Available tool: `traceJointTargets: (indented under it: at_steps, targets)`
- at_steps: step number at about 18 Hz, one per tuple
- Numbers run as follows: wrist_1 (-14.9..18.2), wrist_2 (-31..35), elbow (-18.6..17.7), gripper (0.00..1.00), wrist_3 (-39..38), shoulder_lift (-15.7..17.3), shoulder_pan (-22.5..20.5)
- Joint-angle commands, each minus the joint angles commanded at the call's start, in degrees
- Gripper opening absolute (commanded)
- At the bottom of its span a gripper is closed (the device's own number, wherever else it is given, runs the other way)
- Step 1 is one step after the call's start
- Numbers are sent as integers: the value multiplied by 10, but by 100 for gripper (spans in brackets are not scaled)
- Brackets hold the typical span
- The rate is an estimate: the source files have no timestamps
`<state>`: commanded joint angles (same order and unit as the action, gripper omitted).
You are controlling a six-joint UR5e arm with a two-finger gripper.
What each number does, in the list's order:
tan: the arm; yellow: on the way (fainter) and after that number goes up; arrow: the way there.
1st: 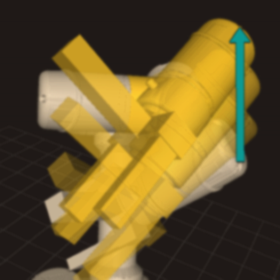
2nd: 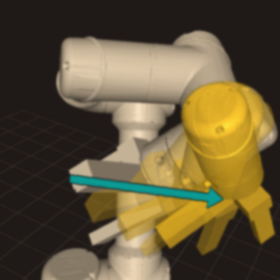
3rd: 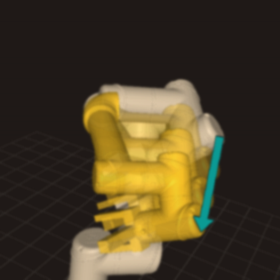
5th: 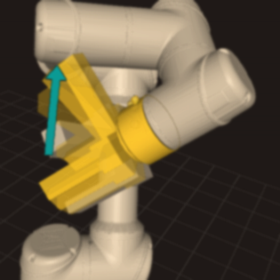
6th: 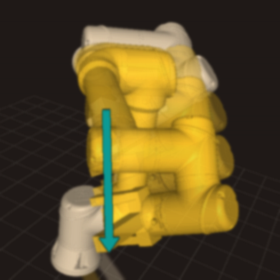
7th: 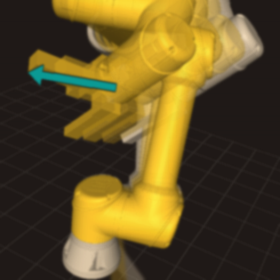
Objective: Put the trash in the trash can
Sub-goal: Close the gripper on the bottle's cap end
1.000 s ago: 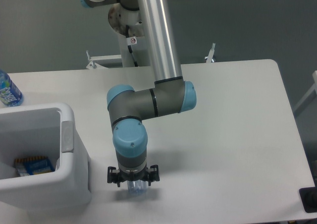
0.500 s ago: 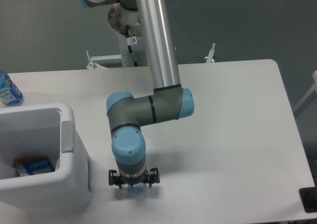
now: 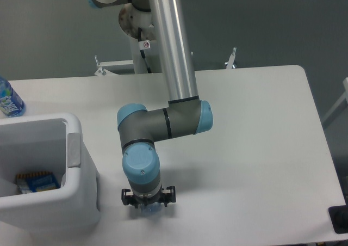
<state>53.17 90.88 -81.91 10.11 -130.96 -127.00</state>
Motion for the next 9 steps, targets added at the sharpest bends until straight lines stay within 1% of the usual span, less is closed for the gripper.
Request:
traceJointTargets:
  at_steps: [2, 6, 7, 9]
  targets:
    - [1, 16, 0, 75, 0, -1, 1]
    - [0, 18, 0, 74, 0, 0, 3]
    - [0, 18, 0, 73, 0, 0, 3]
    - [1, 18, 0, 67, 0, 1, 4]
